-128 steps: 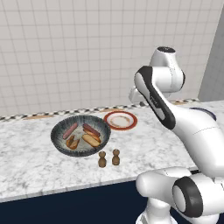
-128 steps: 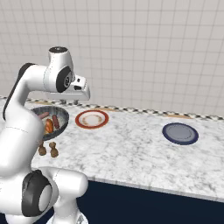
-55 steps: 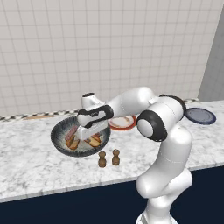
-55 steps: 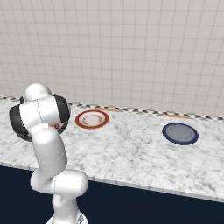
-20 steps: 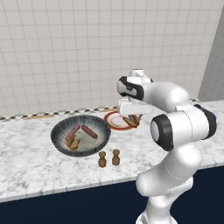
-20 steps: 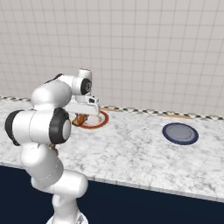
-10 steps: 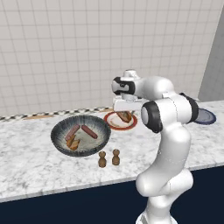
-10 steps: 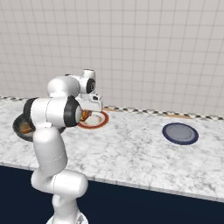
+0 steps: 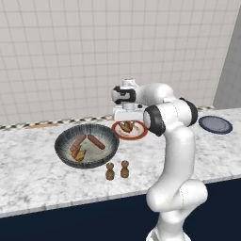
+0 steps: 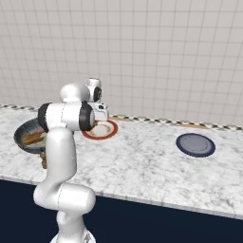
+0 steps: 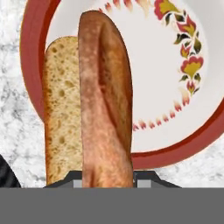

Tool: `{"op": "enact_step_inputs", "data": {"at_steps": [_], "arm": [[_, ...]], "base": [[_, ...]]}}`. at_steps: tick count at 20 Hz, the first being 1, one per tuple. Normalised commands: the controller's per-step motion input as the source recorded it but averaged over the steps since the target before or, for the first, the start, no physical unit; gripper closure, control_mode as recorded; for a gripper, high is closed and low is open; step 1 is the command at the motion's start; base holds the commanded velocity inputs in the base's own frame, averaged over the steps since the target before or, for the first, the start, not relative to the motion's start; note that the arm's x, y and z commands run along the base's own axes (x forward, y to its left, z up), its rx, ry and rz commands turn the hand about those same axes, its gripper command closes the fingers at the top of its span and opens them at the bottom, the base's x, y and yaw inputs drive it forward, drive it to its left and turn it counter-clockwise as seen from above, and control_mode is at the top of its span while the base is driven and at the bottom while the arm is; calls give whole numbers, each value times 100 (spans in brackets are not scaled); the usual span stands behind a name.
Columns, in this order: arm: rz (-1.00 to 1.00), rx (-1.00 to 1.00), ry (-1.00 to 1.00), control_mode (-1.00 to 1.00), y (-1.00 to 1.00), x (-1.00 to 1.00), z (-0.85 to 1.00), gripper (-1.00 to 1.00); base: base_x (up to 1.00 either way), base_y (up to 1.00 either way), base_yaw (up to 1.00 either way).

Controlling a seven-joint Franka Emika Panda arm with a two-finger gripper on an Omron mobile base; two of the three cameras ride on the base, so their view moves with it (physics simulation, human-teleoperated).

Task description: Place one bun and one sausage from the bowl on each plate.

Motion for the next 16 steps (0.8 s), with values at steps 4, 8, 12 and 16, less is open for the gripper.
{"op": "enact_step_inputs", "data": {"at_steps": [4,8,12,16], "arm": [[0,0,0,-100,2,51,-26,100],[0,0,0,-100,0,41,-29,100],[0,0,0,-100,0,16,-34,100],[0,0,0,-100,0,0,-4,100]], "base": [[0,0,0],[0,0,0],[0,0,0],[0,0,0]]}}
